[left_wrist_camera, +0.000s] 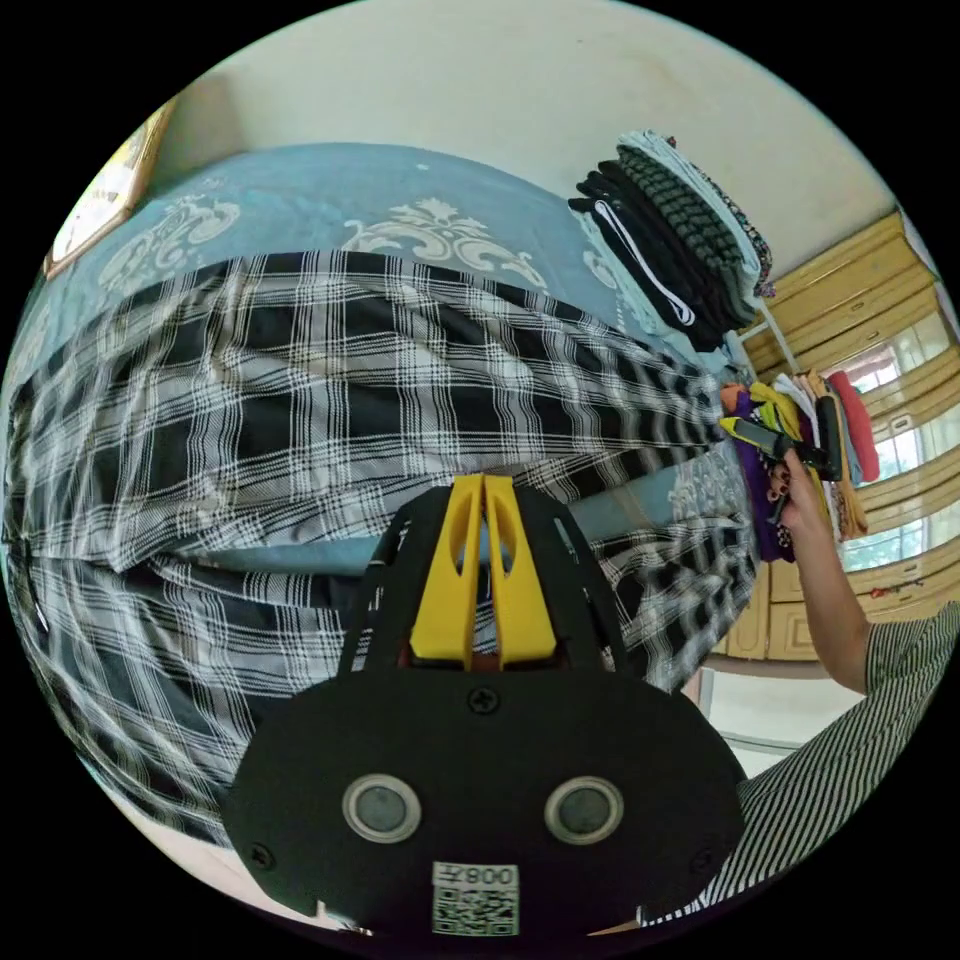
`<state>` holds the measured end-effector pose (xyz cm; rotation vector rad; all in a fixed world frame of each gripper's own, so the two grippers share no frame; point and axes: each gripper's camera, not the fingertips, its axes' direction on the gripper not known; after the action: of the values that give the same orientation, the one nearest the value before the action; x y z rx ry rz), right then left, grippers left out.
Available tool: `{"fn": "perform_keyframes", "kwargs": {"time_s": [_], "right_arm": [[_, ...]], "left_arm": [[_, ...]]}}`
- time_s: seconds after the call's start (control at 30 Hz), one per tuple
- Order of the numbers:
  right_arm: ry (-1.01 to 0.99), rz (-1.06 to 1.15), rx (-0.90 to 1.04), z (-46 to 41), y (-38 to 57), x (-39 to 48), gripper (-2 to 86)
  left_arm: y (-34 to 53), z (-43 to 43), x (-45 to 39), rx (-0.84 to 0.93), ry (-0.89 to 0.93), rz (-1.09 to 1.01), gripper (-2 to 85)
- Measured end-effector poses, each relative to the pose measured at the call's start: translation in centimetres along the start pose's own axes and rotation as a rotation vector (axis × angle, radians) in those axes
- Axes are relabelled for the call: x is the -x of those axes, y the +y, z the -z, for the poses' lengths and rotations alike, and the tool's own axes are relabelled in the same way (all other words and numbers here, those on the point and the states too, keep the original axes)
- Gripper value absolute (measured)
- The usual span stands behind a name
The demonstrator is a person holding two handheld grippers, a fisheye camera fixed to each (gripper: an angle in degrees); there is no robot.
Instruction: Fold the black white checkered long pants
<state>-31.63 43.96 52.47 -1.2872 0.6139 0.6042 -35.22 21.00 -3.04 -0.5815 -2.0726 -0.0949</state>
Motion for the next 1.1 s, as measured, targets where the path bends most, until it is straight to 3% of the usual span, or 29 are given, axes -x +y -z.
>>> {"fn": "perform_keyframes", "kwargs": {"time_s": [0.17,0.3,0.4,0.5,0.73,0.97,1.1], "right_arm": [[0.050,0.085,-0.061,2.5,1.3,6.5,0.0],[-0.032,0.155,0.028,1.8,1.1,10.3,0.0],[0.020,0.168,0.161,-0.3,1.2,12.2,0.0],[-0.062,0.140,0.116,2.2,1.5,13.0,0.0],[0.013,0.288,0.061,9.4,5.6,21.0,0.0],[0.252,0.499,0.306,6.8,12.8,30.1,0.0],[0.339,0.540,0.190,8.4,13.7,32.5,0.0]], "left_arm": [[3.1,2.5,3.9,-0.073,-0.082,-0.032,0.2],[5.6,2.7,9.1,-0.060,-0.157,0.042,0.2],[8.3,2.9,11.9,-0.044,-0.105,0.055,0.2],[10.8,4.8,14.6,-0.105,-0.086,0.059,0.2],[18.4,8.7,20.8,-0.077,-0.190,0.050,0.2],[26.3,7.9,27.2,0.123,-0.340,0.105,0.2],[28.1,8.7,30.7,0.108,-0.359,0.103,0.2]]}}
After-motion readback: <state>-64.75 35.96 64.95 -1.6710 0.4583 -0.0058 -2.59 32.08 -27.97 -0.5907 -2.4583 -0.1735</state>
